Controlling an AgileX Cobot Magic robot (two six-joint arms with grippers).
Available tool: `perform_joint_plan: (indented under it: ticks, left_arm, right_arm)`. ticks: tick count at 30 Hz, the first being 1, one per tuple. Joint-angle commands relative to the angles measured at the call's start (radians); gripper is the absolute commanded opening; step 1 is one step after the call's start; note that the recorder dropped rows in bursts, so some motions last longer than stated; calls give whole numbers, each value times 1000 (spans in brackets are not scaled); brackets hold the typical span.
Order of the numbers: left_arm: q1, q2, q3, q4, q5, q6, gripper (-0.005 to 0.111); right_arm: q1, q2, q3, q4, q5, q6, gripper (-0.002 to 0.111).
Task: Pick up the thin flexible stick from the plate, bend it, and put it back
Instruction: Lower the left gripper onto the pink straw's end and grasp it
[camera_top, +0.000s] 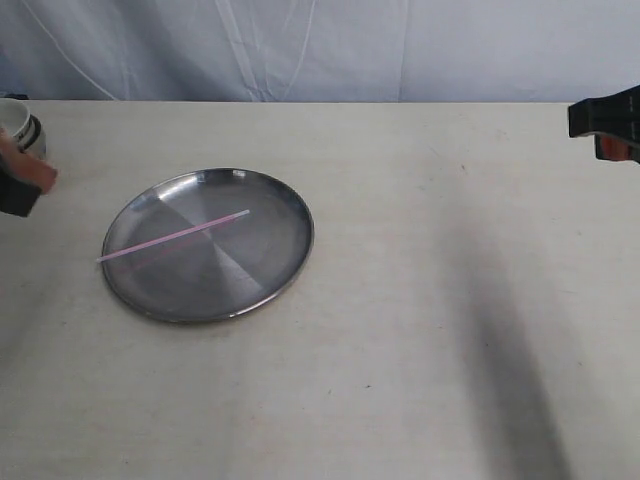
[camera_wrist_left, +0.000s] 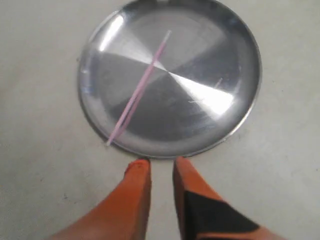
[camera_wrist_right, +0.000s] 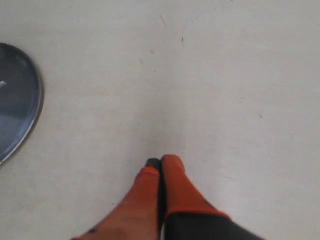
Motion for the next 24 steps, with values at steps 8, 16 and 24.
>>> perform_joint_plan:
  ticks: [8, 16, 24]
  left_arm:
    - [-6, 347, -25, -73, -108, 179, 63]
    - [-6, 559, -177, -31, -73, 280, 63]
    - [-6, 736, -263, 75, -47, 284, 63]
  right_arm:
    - [-3, 0, -9, 112, 6, -102, -1]
    - [-3, 0, -9, 112, 8, -102, -1]
    - [-3, 0, -9, 112, 8, -102, -1]
